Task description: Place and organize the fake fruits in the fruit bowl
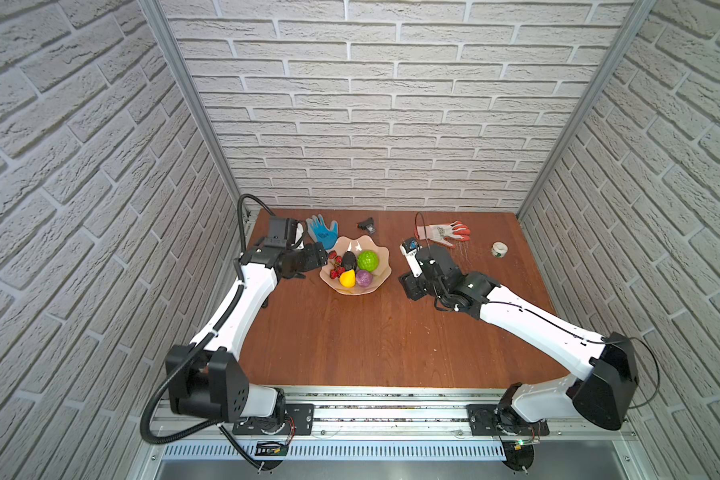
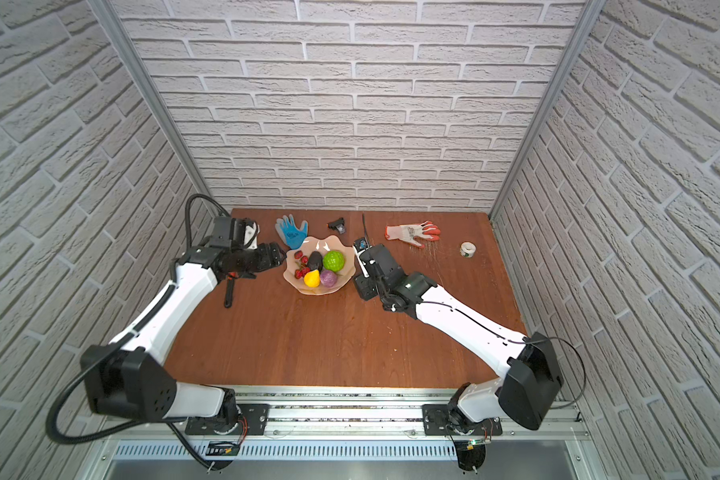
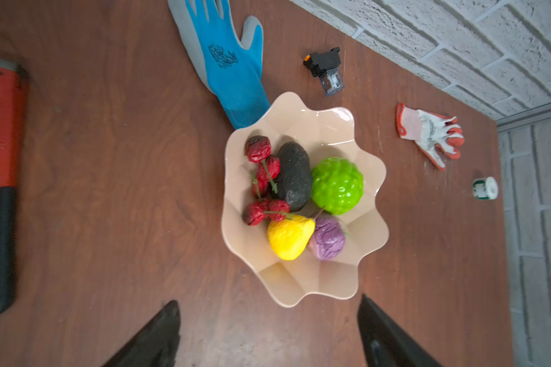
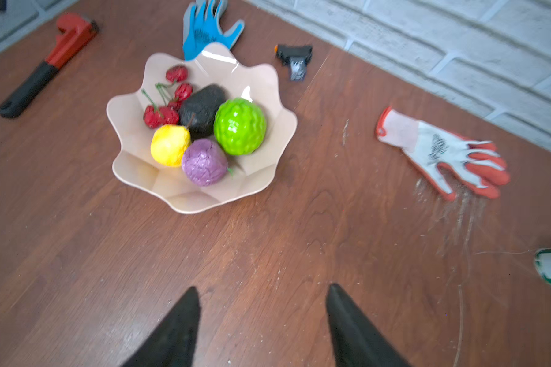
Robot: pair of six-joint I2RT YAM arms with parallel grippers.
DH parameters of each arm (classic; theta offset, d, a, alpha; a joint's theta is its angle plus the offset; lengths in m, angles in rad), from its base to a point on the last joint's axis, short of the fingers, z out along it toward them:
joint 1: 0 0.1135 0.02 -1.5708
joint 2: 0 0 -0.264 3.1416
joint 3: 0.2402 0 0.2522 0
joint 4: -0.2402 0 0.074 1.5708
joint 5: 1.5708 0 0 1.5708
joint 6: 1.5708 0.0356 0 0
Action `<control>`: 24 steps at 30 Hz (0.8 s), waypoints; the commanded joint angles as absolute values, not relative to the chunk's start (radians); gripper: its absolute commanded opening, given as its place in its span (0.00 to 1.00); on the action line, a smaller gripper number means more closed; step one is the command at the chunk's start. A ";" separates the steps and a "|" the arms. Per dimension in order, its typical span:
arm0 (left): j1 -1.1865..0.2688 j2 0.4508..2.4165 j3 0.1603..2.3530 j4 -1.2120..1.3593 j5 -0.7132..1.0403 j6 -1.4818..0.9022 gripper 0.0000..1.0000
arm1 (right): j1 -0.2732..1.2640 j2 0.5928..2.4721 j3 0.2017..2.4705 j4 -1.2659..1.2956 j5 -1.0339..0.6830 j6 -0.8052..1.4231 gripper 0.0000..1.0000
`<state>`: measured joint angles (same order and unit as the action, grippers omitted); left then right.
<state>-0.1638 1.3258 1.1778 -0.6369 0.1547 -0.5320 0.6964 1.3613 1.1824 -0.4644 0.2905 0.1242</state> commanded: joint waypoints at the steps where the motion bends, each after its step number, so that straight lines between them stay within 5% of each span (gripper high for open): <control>1: -0.150 1.251 1.087 -0.572 0.042 -0.460 0.98 | 0.698 1.303 1.204 -0.484 0.430 0.080 0.91; 7: -0.135 1.091 0.889 -0.362 -0.097 -0.368 0.98 | 0.639 1.117 1.012 -0.190 0.520 -0.077 0.99; 13: -0.100 0.947 0.584 0.009 -0.224 -0.243 0.98 | 0.359 1.036 0.861 -0.083 0.340 -0.052 0.99; 24: -0.021 1.215 0.351 0.586 -0.285 -0.108 0.98 | 0.139 1.109 0.467 0.375 0.277 -0.013 1.00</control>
